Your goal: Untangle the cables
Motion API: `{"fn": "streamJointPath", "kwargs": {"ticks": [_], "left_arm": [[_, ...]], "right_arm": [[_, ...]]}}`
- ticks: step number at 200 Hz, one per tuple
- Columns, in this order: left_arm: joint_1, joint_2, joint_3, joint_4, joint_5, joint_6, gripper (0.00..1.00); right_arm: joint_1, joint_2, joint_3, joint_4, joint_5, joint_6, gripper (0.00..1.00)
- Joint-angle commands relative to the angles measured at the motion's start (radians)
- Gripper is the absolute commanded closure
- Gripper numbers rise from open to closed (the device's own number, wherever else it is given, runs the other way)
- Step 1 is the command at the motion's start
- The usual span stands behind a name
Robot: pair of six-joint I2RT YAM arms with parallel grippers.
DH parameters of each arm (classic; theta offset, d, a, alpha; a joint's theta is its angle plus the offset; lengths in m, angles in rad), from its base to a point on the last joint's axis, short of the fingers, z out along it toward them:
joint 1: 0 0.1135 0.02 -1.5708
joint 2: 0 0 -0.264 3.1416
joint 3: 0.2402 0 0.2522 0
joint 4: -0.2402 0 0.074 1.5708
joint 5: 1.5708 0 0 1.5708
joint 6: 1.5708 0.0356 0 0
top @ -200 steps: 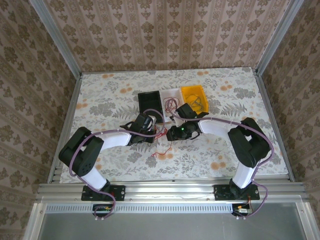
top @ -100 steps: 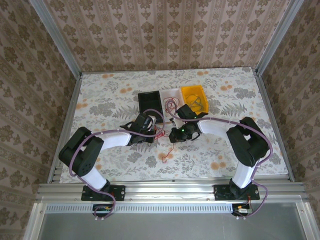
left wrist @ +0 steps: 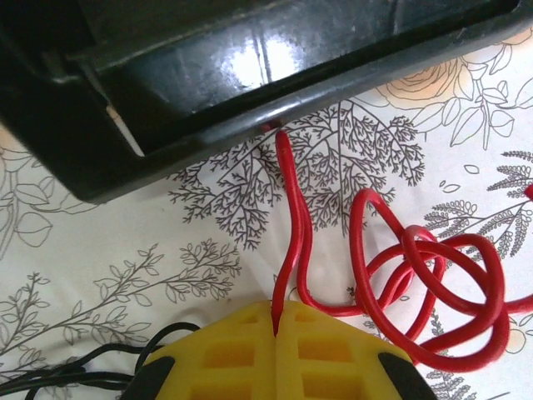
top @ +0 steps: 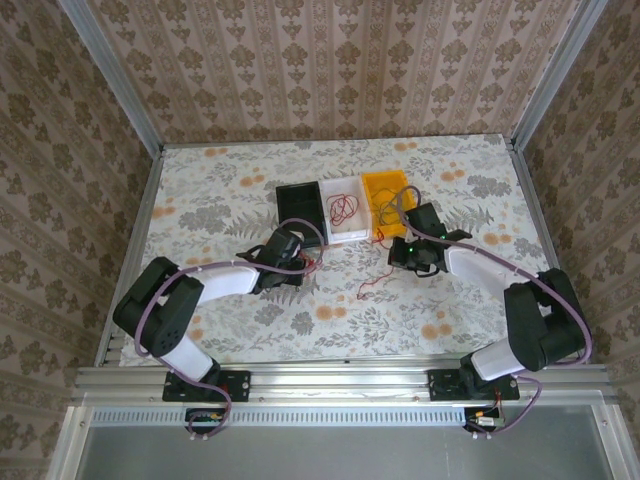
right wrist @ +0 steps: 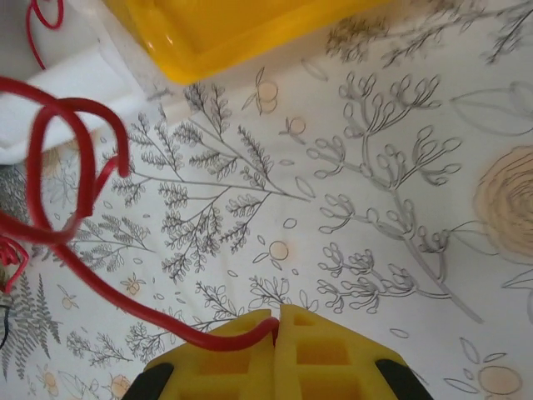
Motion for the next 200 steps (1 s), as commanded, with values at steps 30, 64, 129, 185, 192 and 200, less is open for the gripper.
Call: {"fn": "streamJointPath", "kwargs": {"ticks": [30,64,129,185,192,200], "left_arm": [[0.01,-0.029,-0.06,0.015,0.03,-0.009,1.0],[0.012,-0.029,-0.056,0.018,0.047,0.0,1.0],[0.016,-0.034,-0.04,-0.017,0.048,0.004,1.0],[0.042,0.004,-0.001,-0.033,0.074,0.01,1.0],[0.044,0.008,0.001,-0.03,0.078,0.012,1.0],[0.047,0.011,0.005,-0.031,0.081,0.013,1.0]], "right_arm": [[0.004,-0.029,0.117,0.026,-0.008,0.007,0.96],[0.004,0.096,0.323,0.014,0.017,-0.041,0.95],[0.007,0.445,0.76,-0.079,0.203,-0.133,0.95],[0.045,0.565,0.832,-0.118,0.168,-0.156,0.94],[0.049,0.563,0.822,-0.114,0.154,-0.155,0.93],[0.054,0.559,0.808,-0.109,0.139,-0.157,0.9]]}}
